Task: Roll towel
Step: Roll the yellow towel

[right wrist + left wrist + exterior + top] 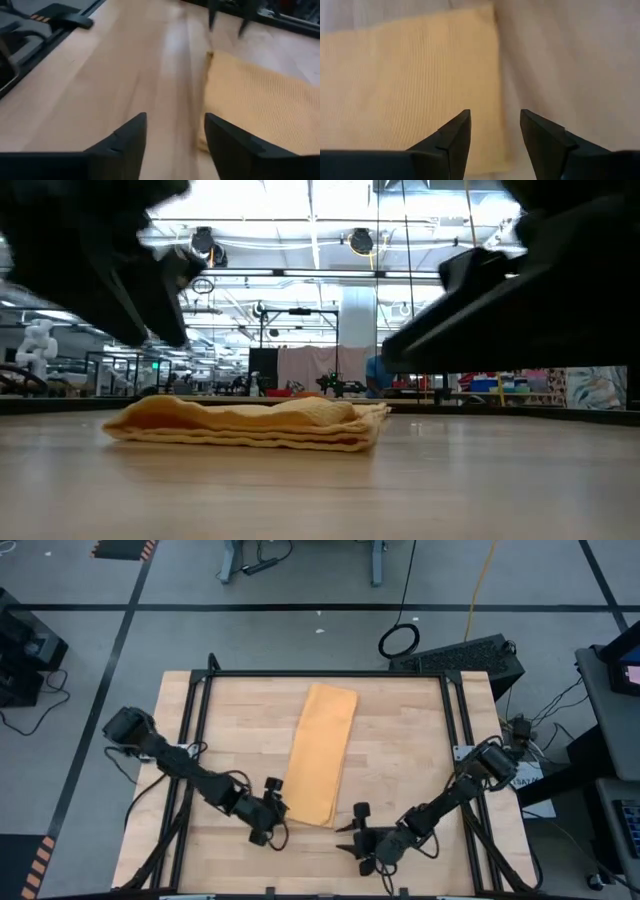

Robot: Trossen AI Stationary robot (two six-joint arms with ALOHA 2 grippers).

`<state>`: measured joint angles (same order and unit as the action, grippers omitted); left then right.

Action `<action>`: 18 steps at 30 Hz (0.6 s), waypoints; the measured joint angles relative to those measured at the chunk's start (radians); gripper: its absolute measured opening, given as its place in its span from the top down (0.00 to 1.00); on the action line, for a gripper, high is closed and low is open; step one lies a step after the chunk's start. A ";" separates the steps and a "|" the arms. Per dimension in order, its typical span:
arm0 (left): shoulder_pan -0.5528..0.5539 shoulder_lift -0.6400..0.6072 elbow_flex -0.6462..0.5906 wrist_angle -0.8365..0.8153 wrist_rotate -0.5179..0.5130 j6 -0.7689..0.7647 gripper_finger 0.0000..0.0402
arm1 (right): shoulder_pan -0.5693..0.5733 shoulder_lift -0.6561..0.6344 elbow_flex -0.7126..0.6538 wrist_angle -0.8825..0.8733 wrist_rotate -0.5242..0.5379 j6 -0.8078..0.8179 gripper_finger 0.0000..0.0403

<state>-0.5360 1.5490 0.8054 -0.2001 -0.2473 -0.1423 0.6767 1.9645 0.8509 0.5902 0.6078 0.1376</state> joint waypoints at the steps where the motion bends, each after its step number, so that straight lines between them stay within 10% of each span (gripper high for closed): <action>1: -0.013 -0.020 0.000 0.001 0.000 -0.005 0.56 | -0.012 0.003 0.003 0.002 -0.001 0.009 0.51; 18: -0.171 0.045 -0.034 -0.055 -0.244 0.004 0.56 | -0.146 0.046 0.064 0.002 -0.176 0.019 0.41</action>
<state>-0.7072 1.5938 0.7711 -0.2552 -0.4918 -0.1386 0.5303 2.0105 0.9144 0.5918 0.4319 0.1564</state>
